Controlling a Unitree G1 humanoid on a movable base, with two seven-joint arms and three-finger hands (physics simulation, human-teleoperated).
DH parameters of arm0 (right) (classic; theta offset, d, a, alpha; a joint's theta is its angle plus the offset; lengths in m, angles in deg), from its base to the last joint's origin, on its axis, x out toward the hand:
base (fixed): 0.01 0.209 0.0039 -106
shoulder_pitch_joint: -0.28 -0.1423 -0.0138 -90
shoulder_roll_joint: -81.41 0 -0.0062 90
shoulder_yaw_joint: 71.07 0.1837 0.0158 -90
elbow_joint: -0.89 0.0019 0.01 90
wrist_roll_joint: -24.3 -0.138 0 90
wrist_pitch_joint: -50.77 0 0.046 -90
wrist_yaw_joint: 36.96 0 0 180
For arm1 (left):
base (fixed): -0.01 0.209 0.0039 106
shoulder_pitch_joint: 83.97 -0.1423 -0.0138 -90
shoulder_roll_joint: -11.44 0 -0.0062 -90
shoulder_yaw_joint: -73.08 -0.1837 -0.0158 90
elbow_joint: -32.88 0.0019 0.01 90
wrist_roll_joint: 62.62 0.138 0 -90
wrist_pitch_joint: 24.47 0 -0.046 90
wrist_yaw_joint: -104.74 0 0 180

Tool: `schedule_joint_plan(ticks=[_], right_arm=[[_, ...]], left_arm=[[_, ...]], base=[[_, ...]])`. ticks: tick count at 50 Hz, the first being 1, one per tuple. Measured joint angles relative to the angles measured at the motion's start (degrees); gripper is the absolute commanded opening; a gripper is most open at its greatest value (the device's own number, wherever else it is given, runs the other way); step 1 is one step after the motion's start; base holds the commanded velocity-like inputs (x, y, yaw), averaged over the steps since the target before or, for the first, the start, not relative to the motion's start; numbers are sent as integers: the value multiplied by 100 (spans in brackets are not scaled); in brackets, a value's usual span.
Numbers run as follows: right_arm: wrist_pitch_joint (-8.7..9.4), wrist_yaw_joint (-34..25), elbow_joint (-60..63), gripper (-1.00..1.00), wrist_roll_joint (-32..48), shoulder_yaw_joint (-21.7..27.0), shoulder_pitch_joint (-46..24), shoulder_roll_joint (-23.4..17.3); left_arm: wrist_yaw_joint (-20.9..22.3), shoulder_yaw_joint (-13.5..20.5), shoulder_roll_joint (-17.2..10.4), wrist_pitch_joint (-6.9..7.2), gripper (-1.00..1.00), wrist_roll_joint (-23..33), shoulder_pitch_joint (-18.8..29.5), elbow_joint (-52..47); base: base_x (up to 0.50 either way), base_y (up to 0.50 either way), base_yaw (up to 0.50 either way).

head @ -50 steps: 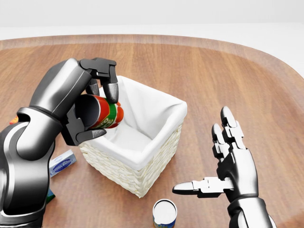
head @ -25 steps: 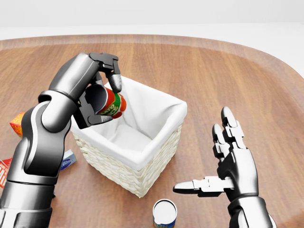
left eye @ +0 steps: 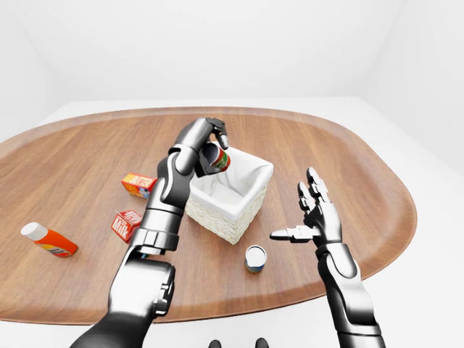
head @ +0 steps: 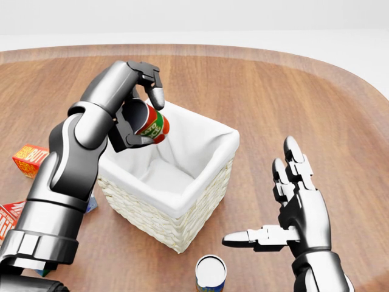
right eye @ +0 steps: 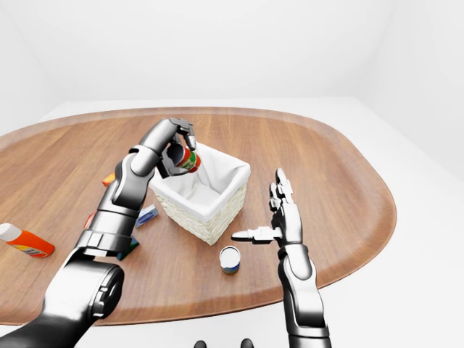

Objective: Pick up the tomato sauce, and put it in the basket.

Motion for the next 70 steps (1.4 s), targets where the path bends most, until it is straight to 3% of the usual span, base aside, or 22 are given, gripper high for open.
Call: schedule_joint_plan(ticks=[12, 24, 39, 55, 57, 59, 60, 61, 70], right_arm=[[-37, -1, -59, 100, -8, 4, -15, 0], [-57, -6, -83, 100, -16, 5, -11, -2], [-16, -4, -39, 100, -29, 11, -4, -5], [-10, -9, -53, 100, -49, 35, -23, -12], [-11, -10, -57, 100, -52, 37, -26, -12], [-21, -12, -70, 100, -53, 38, -29, -12], [-22, -12, -72, 100, -54, 38, -29, -13], [-22, -13, -72, 100, -55, 38, -29, -13], [-15, -16, -53, 100, -57, 33, -20, -12]], left_arm=[[-356, -36, 13, -31, -100, -61, 504, 1216], [-661, -92, 64, -290, -100, -61, 817, 2211], [-838, -153, 149, -487, -100, -4, 944, 2785], [-1003, -188, 214, -602, -97, 57, 1045, 3165], [-1025, -190, 218, -614, -84, 71, 1055, 3200], [-1048, -190, 220, -624, -30, 84, 1065, 3228], [-1066, -194, 219, -628, -21, 80, 1071, 3241], [-1085, -194, 219, -632, 100, 77, 1077, 3252], [-1213, -189, 212, -640, 100, 69, 1116, 3311]], base=[[0, 0, 0], [0, 0, 0], [0, 0, 0], [0, 0, 0], [0, 0, 0], [0, 0, 0], [0, 0, 0], [0, 0, 0], [0, 0, 0]])
